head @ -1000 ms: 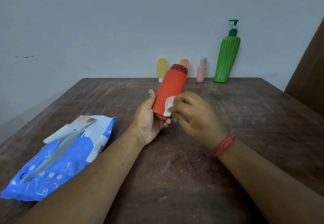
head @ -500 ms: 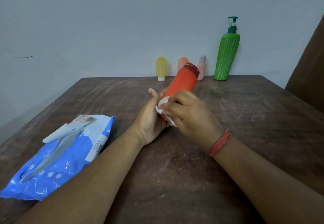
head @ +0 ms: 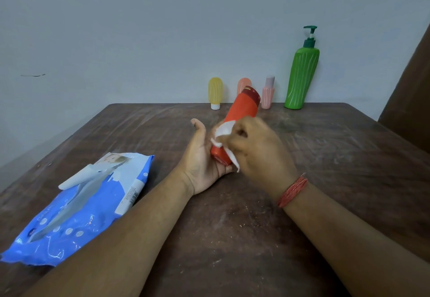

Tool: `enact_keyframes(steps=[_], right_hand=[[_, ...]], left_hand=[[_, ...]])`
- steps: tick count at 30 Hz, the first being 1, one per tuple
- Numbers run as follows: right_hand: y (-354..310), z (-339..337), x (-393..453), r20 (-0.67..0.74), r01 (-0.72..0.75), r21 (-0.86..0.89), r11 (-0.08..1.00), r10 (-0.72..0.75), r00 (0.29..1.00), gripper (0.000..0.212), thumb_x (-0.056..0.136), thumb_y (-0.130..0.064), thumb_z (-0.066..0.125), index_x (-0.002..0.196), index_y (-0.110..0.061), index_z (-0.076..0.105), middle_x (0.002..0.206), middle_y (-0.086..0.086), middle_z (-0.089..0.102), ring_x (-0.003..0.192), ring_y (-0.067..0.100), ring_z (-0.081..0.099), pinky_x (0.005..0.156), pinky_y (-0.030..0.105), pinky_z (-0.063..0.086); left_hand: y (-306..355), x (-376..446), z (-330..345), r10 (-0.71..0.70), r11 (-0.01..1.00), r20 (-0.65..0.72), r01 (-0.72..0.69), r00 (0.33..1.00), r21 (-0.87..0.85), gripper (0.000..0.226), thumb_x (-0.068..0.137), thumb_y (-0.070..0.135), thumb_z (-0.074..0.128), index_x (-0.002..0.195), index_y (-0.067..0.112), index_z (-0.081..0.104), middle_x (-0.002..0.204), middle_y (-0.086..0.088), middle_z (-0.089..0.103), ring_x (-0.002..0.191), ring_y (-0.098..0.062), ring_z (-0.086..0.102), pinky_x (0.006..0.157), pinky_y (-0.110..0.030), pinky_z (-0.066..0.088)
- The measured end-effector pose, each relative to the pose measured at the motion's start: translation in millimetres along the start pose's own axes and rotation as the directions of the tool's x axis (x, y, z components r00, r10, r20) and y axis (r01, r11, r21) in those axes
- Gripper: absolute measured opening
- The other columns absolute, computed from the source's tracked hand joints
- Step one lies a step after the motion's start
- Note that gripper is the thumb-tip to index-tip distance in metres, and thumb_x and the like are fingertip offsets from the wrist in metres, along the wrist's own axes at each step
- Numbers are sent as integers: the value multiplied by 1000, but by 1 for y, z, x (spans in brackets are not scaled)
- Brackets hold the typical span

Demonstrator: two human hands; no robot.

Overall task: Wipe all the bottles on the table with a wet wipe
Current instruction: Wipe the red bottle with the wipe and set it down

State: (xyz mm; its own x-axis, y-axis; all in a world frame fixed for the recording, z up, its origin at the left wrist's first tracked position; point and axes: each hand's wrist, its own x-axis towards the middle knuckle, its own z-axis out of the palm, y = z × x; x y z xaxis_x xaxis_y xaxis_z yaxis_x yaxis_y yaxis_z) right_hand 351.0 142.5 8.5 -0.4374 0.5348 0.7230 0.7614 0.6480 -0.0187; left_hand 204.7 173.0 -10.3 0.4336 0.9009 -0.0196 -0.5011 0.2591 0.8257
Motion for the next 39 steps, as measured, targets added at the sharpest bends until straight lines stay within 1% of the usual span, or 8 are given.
enact_keyframes(steps=[6,11,17,22,25,29,33,39], right_hand=[[-8,0,-4,79,66,42,997,-69,994,35,95,-31,44,112,-21,73,94,1,54,84,16,49,65,28,42],[-2,-1,-1,-19,-40,13,999,40,999,27,90,-16,63,115,-18,71,98,3,57,91,21,53,69,37,51],[8,-8,5,-107,-119,-176,977,101,989,27,80,-13,75,107,-16,73,96,4,58,89,24,50,75,34,43],[2,-3,2,12,18,-154,988,-17,1000,21,82,-14,66,101,-14,73,99,5,59,91,25,50,77,39,45],[9,-12,8,-71,-174,-233,957,162,984,22,80,-12,72,102,-13,74,100,6,58,93,26,49,79,41,48],[-3,-5,-1,81,-44,-85,995,51,995,30,73,-7,76,102,-14,72,99,2,51,91,21,48,72,33,46],[3,-9,7,-18,-159,-177,971,159,987,25,78,-13,73,102,-19,75,95,3,50,89,23,47,70,36,46],[-12,0,-1,121,-112,172,979,92,988,17,93,-15,55,107,-18,66,96,0,54,85,21,60,70,30,49]], left_hand=[[2,-2,4,1,1000,-17,0,1000,12,95,86,83,5,136,21,57,130,-16,66,115,-30,66,95,-48,54],[-4,-1,6,34,989,-22,-30,999,142,93,89,79,3,137,22,57,90,-10,70,72,-19,64,57,-29,46],[-12,0,11,195,912,-84,-149,977,383,93,81,80,8,121,18,63,85,-18,62,60,-20,55,54,-29,38],[-12,-1,14,259,887,-157,-170,953,430,77,71,84,13,72,33,71,78,-18,64,68,-28,59,62,-32,45],[-14,0,12,246,865,-132,-156,960,477,78,73,81,10,93,27,62,82,-14,66,61,-20,58,53,-27,44],[-16,1,11,273,850,-151,-164,950,500,80,72,83,10,94,26,63,72,-5,69,65,-19,64,58,-30,48],[-15,1,13,273,840,-157,-156,949,520,84,72,84,9,102,23,59,75,-13,67,63,-21,60,54,-29,44],[-8,2,10,155,950,-234,-80,960,303,90,87,80,6,116,18,66,103,-26,72,94,-34,73,91,-57,53]])
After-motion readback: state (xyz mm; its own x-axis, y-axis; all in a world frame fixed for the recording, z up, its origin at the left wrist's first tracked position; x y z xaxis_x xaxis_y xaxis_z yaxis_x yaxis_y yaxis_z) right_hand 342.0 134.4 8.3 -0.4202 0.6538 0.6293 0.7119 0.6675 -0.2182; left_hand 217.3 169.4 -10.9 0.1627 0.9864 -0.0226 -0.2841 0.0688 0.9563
